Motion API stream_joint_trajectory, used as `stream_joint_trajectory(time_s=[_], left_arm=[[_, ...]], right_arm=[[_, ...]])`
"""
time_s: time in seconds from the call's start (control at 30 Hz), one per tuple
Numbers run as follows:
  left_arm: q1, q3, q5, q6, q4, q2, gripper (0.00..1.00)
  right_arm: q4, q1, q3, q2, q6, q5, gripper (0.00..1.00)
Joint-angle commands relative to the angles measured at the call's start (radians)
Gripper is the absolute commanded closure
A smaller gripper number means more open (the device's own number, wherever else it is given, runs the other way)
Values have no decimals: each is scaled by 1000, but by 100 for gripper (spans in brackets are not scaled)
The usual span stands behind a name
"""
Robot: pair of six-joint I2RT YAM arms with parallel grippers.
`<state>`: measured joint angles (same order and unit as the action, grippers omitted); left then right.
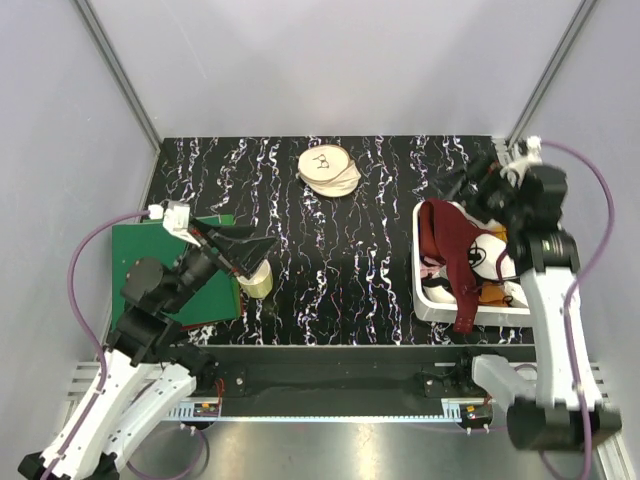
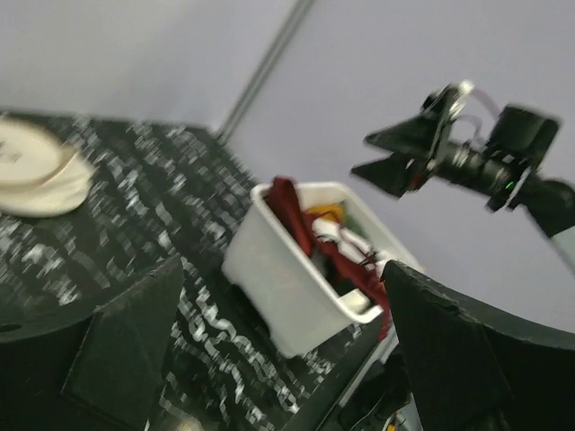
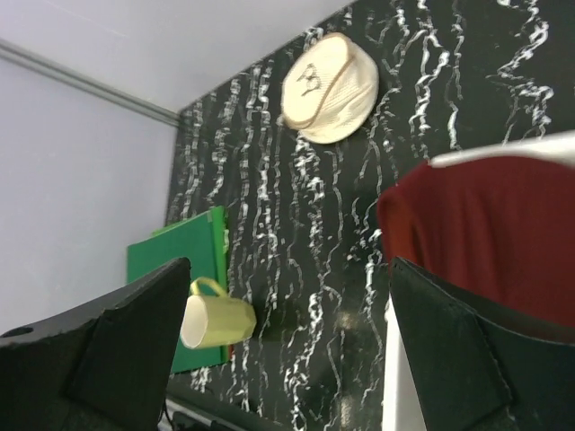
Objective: Place the bra in the laundry bag and zip it closed
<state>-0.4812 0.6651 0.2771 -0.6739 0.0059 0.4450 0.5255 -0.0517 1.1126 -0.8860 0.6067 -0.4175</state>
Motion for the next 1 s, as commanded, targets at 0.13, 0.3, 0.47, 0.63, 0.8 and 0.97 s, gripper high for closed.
stream_joint_trajectory(time_s=[0.13, 0.3, 0.47, 0.63, 0.8, 0.97], left_arm=[[4, 99, -73, 94, -393, 38, 1], [4, 93, -128, 145, -417, -46, 1], [6, 111, -174, 194, -477, -58, 1], [6, 108, -174, 191, -489, -63, 1], [4, 105, -185, 200, -491, -71, 1], [6, 126, -200, 217, -504, -49, 1]], right_arm=[[4, 359, 513, -612, -154, 391, 0], [13, 455, 847, -1049, -144, 627, 0], [47, 498, 1227, -1402, 19, 764, 0], [143, 500, 1565, -1754, 192, 801, 0], [142, 500, 1569, -1837, 332, 758, 11], [120, 516, 1378, -1750, 361, 730, 45]])
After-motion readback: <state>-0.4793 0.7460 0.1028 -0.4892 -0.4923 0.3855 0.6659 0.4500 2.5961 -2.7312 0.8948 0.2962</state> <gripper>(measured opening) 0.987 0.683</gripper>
